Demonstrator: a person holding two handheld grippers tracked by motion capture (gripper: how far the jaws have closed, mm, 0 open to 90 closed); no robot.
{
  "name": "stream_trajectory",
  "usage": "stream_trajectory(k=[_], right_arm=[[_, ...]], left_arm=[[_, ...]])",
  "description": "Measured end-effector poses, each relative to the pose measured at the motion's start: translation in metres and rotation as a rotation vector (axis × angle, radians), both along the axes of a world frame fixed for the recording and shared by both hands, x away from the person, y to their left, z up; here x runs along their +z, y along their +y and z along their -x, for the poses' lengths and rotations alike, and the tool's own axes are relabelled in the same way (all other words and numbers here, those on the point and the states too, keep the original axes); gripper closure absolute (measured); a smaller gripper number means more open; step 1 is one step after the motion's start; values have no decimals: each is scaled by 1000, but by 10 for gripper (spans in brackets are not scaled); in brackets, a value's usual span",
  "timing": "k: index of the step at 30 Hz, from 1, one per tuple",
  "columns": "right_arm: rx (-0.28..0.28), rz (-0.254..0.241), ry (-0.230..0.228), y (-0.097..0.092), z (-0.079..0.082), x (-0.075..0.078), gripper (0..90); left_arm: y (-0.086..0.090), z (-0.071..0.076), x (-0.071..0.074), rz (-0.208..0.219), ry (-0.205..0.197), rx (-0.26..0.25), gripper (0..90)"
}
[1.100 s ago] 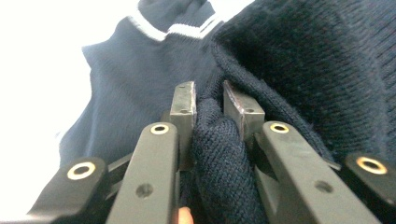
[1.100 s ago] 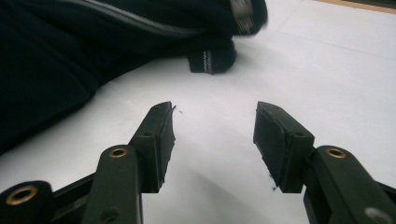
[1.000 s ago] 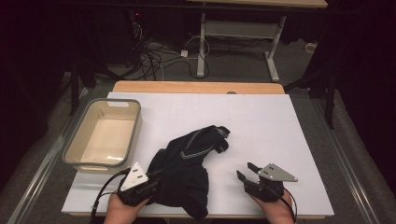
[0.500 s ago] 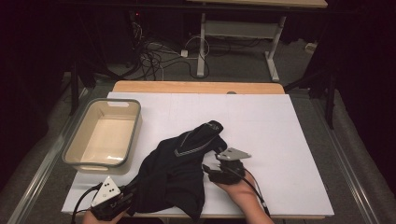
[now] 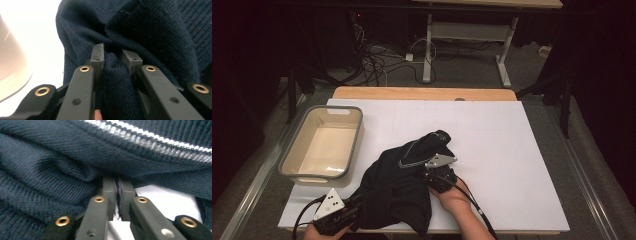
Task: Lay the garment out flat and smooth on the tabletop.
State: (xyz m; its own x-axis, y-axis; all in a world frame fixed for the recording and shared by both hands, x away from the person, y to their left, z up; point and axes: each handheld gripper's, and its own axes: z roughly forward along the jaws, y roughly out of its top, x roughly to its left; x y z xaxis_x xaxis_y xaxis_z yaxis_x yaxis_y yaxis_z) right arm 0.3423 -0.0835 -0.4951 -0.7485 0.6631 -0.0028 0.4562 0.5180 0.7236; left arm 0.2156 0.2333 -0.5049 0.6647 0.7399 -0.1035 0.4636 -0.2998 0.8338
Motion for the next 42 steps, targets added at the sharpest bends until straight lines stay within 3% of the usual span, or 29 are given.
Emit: stream_trajectory(k=[3,5,8,9,10,14,19,25,28,31,35,38,40,42], right_arm=[[-3,8,-28,-4,5,2,898],[-15,-8,-76,-16,13,5,900],[-58,-39,-112,-50,23,13,900],[-82,-56,-131,-74,30,18,900],[-82,-56,-131,-74,30,18,900],[-133,-46,-180,-115,45,27,900],[-229,-50,-209,-169,61,33,900],[-374,-56,-245,-237,82,38,900],[-393,-71,-224,-250,86,31,900],[-379,-77,-210,-245,84,28,898],[-364,-78,-202,-243,84,24,894],[-360,-80,-197,-243,84,23,893],[-356,-84,-195,-244,84,22,892],[-357,-87,-191,-244,84,21,890]], left_arm=[[0,-1,1,8,3,-1,717],[0,-2,1,15,0,-7,710],[-2,-3,3,29,-13,-24,709],[-3,-3,3,40,-23,-32,709],[-4,-4,4,48,-30,-43,709],[-13,-3,7,76,-33,-83,700],[-30,0,11,100,-31,-146,670],[-44,0,14,128,-27,-197,505],[-48,-5,21,128,-30,-201,363],[-53,-20,32,136,-36,-186,221],[-75,-59,43,108,-29,-169,211],[-100,-96,35,44,48,-123,209],[-118,-114,23,-74,104,-108,207],[-129,-126,11,-117,178,-106,207]])
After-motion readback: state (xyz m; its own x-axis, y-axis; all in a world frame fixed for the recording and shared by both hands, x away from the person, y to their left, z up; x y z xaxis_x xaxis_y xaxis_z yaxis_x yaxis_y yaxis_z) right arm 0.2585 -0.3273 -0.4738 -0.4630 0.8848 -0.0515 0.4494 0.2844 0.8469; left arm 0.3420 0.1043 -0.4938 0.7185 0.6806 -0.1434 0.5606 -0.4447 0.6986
